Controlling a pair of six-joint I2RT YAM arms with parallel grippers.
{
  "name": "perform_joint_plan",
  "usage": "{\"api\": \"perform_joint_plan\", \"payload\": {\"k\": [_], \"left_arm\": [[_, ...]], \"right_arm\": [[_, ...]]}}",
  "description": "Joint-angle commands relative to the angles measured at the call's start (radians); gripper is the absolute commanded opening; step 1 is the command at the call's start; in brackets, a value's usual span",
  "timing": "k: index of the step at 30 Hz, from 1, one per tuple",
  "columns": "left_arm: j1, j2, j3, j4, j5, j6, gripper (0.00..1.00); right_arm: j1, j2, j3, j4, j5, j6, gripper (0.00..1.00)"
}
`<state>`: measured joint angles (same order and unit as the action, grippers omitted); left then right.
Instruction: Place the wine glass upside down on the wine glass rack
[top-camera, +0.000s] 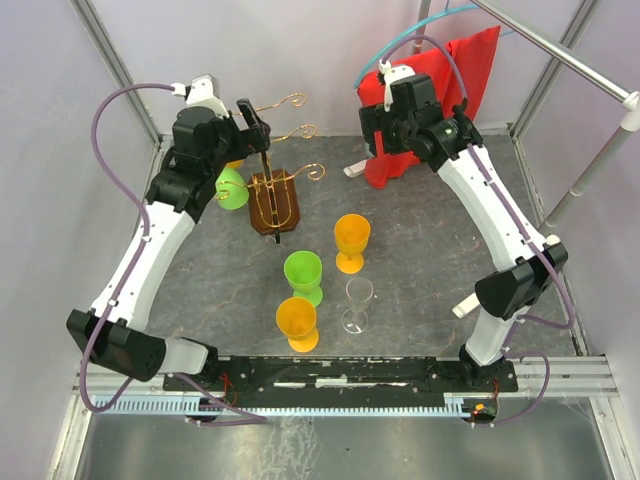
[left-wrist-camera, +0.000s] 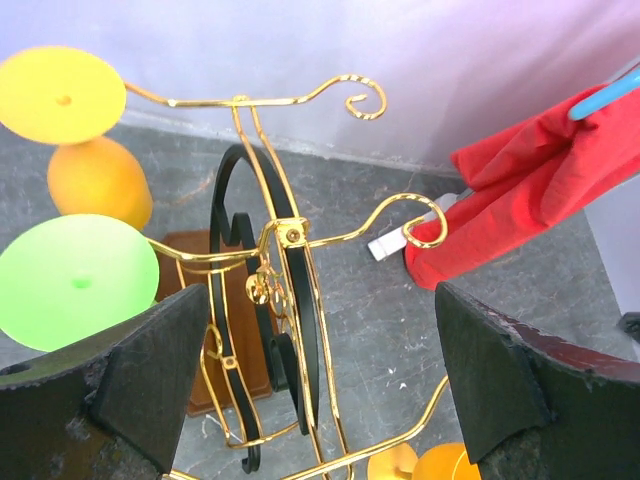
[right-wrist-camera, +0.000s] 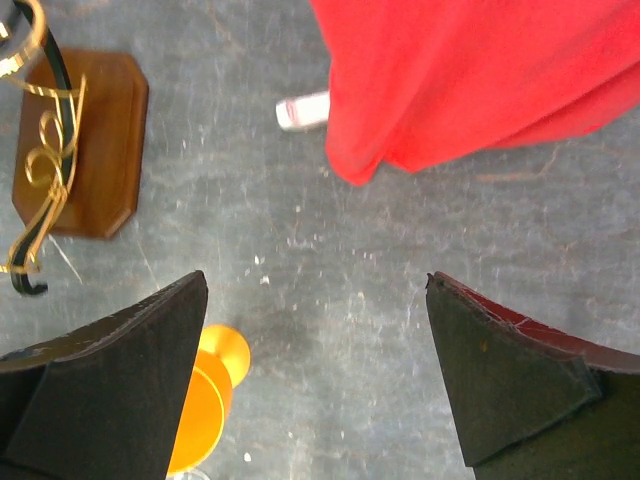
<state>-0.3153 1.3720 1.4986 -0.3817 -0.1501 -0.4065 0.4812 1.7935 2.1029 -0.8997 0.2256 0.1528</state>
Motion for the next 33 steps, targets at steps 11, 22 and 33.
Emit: {"api": "perform_joint_plan", "payload": {"k": [11,22,33], "left_arm": [[0.005,-0.011,0.059,0.190,0.137,0.128,0.99],[0.035,0.059,0.094,0.222,0.218,-0.059,0.99],[0.106,0.045,0.070,0.278,0.295,-0.166,0.99]], "right_arm": [[-0.002,-0.226,-0.473,0.072,-0.337,0.117,0.88],[0.000,-0.180,-0.504,0.041,-0.360,0.111,0.81],[0.015,-0.105,-0.489,-0.032,-0.397,0.062,0.71]]}}
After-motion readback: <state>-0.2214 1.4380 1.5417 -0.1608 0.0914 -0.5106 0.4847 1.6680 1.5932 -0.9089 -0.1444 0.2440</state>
